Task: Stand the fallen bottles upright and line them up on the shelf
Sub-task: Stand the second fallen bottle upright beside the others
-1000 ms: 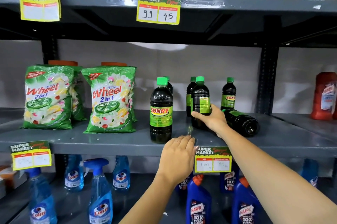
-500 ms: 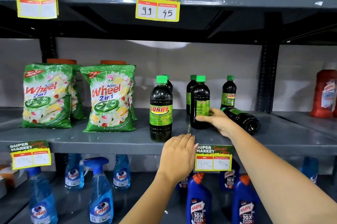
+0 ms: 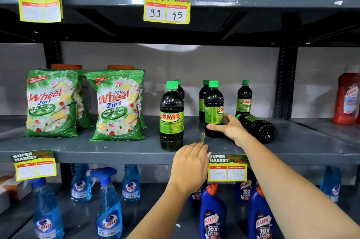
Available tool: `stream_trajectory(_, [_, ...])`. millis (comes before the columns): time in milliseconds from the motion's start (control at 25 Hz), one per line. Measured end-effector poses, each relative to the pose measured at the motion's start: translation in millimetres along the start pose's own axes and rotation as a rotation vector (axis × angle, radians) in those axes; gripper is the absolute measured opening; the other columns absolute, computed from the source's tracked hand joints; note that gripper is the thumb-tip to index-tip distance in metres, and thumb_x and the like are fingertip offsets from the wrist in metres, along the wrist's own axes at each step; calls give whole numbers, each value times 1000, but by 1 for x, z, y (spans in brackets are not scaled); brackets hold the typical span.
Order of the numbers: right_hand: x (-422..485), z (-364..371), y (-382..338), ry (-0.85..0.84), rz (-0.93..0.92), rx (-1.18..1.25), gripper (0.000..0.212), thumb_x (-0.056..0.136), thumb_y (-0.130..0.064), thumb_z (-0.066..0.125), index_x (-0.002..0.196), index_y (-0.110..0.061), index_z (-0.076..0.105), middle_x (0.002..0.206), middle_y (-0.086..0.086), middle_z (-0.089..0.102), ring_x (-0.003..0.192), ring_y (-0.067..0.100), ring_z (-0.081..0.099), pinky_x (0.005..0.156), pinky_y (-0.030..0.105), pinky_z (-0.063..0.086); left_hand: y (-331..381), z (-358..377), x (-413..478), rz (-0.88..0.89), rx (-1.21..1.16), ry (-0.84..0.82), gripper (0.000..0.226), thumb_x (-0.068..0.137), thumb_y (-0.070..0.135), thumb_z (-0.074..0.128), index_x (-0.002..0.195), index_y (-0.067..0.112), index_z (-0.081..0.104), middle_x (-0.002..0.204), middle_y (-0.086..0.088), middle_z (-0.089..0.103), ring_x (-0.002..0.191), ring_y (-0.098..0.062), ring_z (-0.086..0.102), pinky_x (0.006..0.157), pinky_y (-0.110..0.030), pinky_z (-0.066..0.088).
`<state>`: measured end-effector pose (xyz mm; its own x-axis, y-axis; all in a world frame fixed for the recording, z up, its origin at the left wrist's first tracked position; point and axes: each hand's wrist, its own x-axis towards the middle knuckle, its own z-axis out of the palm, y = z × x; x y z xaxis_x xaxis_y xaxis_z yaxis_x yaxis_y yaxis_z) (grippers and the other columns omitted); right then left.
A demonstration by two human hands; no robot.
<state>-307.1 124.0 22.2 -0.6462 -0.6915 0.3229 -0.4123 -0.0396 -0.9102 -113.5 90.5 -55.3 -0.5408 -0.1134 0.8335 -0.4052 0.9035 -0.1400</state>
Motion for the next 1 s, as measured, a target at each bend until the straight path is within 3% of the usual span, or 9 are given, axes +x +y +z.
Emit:
stream_trajectory(160, [1, -3, 0, -78, -13, 74, 69, 66, -7, 85, 127, -14, 54, 125, 5, 64, 111, 18, 59, 97, 29, 42, -2, 2, -1, 10, 5, 16, 41, 97, 32, 35, 110, 11, 69, 108, -5, 72, 98, -19, 66, 87, -32, 50])
stream_trajectory(320, [-2, 3, 0, 11, -27, -120, 81, 56, -30, 92, 123, -15, 49, 114, -2, 60, 106, 18, 57, 92, 32, 45, -2, 5, -1, 17, -3, 8, 40, 97, 31, 36, 110, 10, 69, 107, -5, 72, 98, -21, 66, 86, -32, 50])
stream_trajectory(520, [1, -5, -6, -88, 40, -127, 90, 58, -36, 91, 133, -14, 46, 130, 2, 58, 119, 20, 53, 99, 32, 41, -4, 3, -1, 33, 8, -20, 46, 101, 31, 29, 114, 6, 65, 111, -10, 70, 101, -25, 65, 87, -35, 50])
stream_trajectory(640, [-1, -12, -14, -168, 59, -153, 81, 62, -29, 89, 132, -13, 52, 131, 4, 59, 115, 19, 55, 94, 28, 40, -2, -3, -1, 2, 39, -60, 55, 102, 34, 20, 114, 3, 64, 112, -13, 69, 102, -27, 65, 89, -37, 50])
stream_trajectory(840, [-24, -16, -26, -223, 25, -188, 77, 62, -28, 89, 128, -15, 52, 118, 0, 63, 101, 13, 59, 82, 23, 44, 1, -7, 1, -10, 64, -38, 45, 98, 34, 33, 100, 5, 67, 96, -11, 72, 88, -26, 66, 81, -36, 51])
stream_trajectory(1000, [-45, -22, -33, -294, 2, -198, 76, 61, -29, 90, 125, -19, 52, 108, -7, 66, 97, 4, 60, 76, 19, 46, 0, -2, 1, 5, 47, 6, 57, 101, 35, 20, 98, 5, 68, 95, -11, 73, 87, -26, 67, 78, -35, 52])
